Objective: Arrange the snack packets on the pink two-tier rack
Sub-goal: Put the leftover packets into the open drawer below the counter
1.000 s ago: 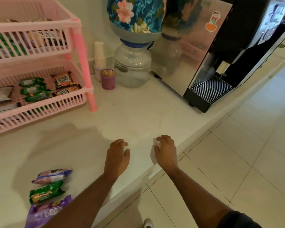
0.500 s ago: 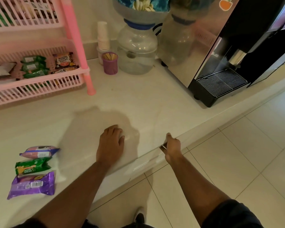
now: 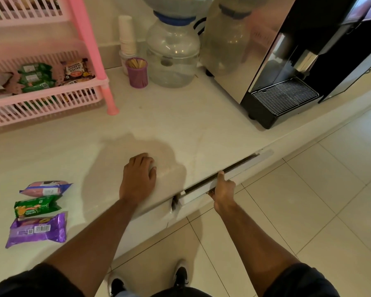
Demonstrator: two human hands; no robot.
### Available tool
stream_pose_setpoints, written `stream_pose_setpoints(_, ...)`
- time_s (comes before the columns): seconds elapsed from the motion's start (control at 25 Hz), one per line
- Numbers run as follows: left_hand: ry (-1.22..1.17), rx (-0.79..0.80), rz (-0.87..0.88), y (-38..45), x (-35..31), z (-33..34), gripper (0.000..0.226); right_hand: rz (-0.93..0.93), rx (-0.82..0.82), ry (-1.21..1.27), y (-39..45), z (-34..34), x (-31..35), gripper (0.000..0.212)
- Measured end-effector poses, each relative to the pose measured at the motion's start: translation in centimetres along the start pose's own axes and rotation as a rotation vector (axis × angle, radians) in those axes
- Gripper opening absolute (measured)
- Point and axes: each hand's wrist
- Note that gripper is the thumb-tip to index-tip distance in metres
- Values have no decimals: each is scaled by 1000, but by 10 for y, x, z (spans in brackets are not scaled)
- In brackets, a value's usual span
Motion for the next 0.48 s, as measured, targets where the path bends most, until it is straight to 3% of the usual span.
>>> stream_pose_setpoints(0.28, -3, 33, -3, 3, 0, -2, 20, 13, -275, -115, -18, -35, -36, 45)
stream_pose_setpoints(0.48, -24, 13, 18, 1, 2, 0, 18, 60, -465, -206, -30, -58, -61, 32)
Point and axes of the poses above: each hand's wrist, its own y-axis towards the middle knuckle, its own z-axis out of the palm, x = y × z, and after that the axes turned 12 degrees about -y, right-handed
